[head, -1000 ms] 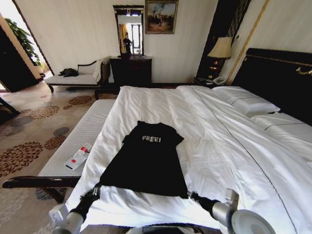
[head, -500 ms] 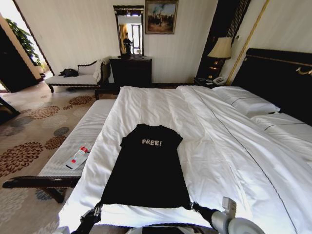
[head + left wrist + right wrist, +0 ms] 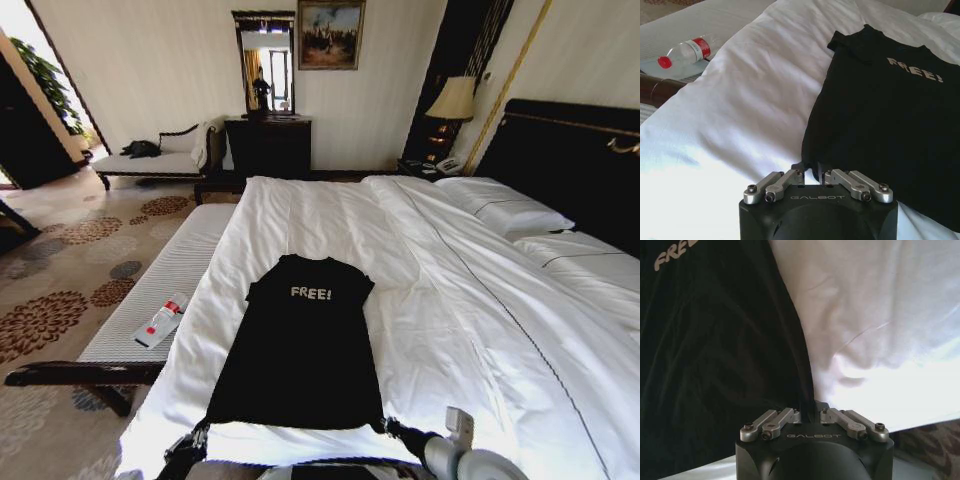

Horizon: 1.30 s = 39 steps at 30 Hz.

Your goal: Fold the clothes on the bed.

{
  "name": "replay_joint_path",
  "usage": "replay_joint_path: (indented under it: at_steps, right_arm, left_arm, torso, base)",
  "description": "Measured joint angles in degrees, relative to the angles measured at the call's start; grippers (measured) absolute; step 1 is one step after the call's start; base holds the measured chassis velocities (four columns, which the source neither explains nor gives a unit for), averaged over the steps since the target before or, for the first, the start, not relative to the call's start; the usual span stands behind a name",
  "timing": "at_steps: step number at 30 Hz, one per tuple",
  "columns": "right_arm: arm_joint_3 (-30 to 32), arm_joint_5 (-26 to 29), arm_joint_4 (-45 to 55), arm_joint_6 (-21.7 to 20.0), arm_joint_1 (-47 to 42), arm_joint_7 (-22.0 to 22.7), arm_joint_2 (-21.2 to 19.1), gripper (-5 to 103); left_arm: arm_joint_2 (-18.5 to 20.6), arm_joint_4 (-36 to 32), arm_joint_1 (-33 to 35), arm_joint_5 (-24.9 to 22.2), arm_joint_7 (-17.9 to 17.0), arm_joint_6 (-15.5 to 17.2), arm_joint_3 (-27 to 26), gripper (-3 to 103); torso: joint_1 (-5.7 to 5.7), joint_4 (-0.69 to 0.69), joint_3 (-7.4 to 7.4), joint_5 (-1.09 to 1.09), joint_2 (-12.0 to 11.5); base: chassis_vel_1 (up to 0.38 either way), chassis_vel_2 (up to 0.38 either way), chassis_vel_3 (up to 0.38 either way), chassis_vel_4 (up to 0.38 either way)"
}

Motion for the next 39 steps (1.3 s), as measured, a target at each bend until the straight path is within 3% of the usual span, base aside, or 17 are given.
replay_joint_path:
  at_steps: [3,5,8,10,13,14,16,18,19,20,21,22,24,28,30,33,39]
  right_arm:
    - [-0.4,-6.5,0.7,1.5,-0.2,-3.4,-0.3,30]
    - [-0.3,-6.9,1.0,1.5,-0.2,-3.4,-0.4,35]
    - [0.2,-9.2,1.6,2.2,0.1,-3.6,-1.3,52]
    - [0.3,-9.7,1.3,2.5,0.1,-3.7,-1.5,52]
    - [2.8,-14.0,-3.2,6.1,2.4,-5.7,-3.9,68]
    - [2.8,-14.0,-3.2,6.1,2.4,-5.7,-3.9,68]
    - [5.0,-11.1,-4.4,7.0,4.1,-5.9,-5.5,73]
    - [9.1,-0.9,-4.9,7.7,7.4,-6.6,-8.3,84]
    - [9.1,-0.9,-4.9,7.7,7.4,-6.6,-8.3,84]
    - [11.1,4.8,-5.3,7.6,9.8,-7.9,-10.0,89]
    - [11.8,7.6,-5.9,7.3,11.7,-9.1,-11.2,89]
    - [12.0,10.1,-6.9,7.0,14.4,-10.4,-12.5,98]
    - [11.8,11.6,-7.7,6.8,16.2,-11.1,-13.2,98]
    - [7.7,20.1,-14.4,5.4,28.1,-12.9,-16.8,100]
    - [6.6,21.4,-15.8,5.4,30.0,-12.9,-17.1,100]
    - [1.1,25.8,-24.2,5.3,40.6,-12.3,-17.9,100]
    - [-6.2,25.5,-35.4,4.9,52.4,-13.0,-16.2,100]
  left_arm:
    - [-0.3,-0.5,-0.1,1.5,-0.2,0.6,0.6,34]
    - [-0.4,-0.5,-0.1,1.6,-0.3,0.8,0.6,34]
    - [-0.5,-0.7,-0.1,1.6,-0.6,1.0,-0.6,50]
    - [-0.5,-0.8,-0.1,1.5,-0.6,1.0,-0.9,50]
    - [-0.4,-0.8,-0.3,1.1,-0.7,0.1,-3.7,67]
    - [-0.4,-0.8,-0.3,1.1,-0.7,0.1,-3.7,67]
    - [-0.6,-1.1,-0.7,1.4,-0.8,-0.4,-5.0,77]
    - [-0.6,-2.6,-1.9,1.5,-0.8,-0.5,-6.2,82]
    - [-0.6,-2.6,-1.9,1.5,-0.8,-0.5,-6.2,82]
    - [-0.4,-3.4,-3.0,2.0,-0.7,-0.1,-6.5,88]
    - [-0.3,-3.7,-3.8,2.5,-0.4,0.3,-6.4,93]
    - [-0.1,-3.8,-4.6,3.3,-0.2,0.6,-6.0,97]
    - [0.1,-3.8,-5.3,4.2,0.0,0.8,-5.5,99]
    - [1.6,-4.0,-9.9,7.0,0.1,1.3,-1.7,100]
    - [1.9,-4.2,-10.7,7.0,0.2,1.4,-1.1,100]
    - [3.0,-4.7,-13.8,6.2,0.3,2.0,2.2,100]
    - [3.3,-2.6,-16.8,5.9,0.1,1.7,6.0,100]
  torso:
    - [0.00,0.00,0.00,0.00,0.0]
    - [0.00,0.00,0.00,0.00,0.0]
    - [0.00,0.00,0.00,0.00,0.0]
    - [0.00,0.00,0.00,0.00,0.0]
    - [0.00,-0.01,0.00,0.01,0.0]
    - [0.00,-0.01,0.00,0.01,0.0]
    - [0.00,-0.01,0.00,0.01,0.0]
    - [0.00,0.01,0.00,0.02,0.0]
    - [0.00,0.01,0.00,0.02,0.0]
    - [0.00,-0.02,0.00,0.02,0.0]
    - [0.01,-0.01,0.00,-0.02,0.0]
    - [0.01,-0.01,0.00,0.00,0.0]
    - [0.00,0.00,0.01,0.01,0.0]
    - [0.01,0.00,0.01,0.00,0.0]
    - [0.01,0.00,0.01,0.00,0.0]
    - [0.01,0.00,0.00,-0.01,0.0]
    - [0.02,0.00,0.01,0.00,0.0]
  base:
    - [0.000,0.000,0.000,0.000]
    - [0.000,0.000,0.000,0.000]
    - [0.000,0.000,0.000,0.000]
    - [0.000,0.000,0.000,0.000]
    - [0.000,0.000,0.000,0.000]
    - [0.000,0.000,0.000,0.000]
    - [0.000,0.000,0.000,0.000]
    - [0.000,0.000,0.000,0.000]
    - [0.000,0.000,0.000,0.000]
    - [0.000,0.000,0.000,0.000]
    - [0.000,0.000,0.000,0.000]
    - [0.000,0.000,0.000,0.000]
    - [0.000,0.000,0.000,0.000]
    - [0.000,0.000,0.000,0.000]
    - [0.000,0.000,0.000,0.000]
    - [0.000,0.000,0.000,0.000]
    - [0.000,0.000,0.000,0.000]
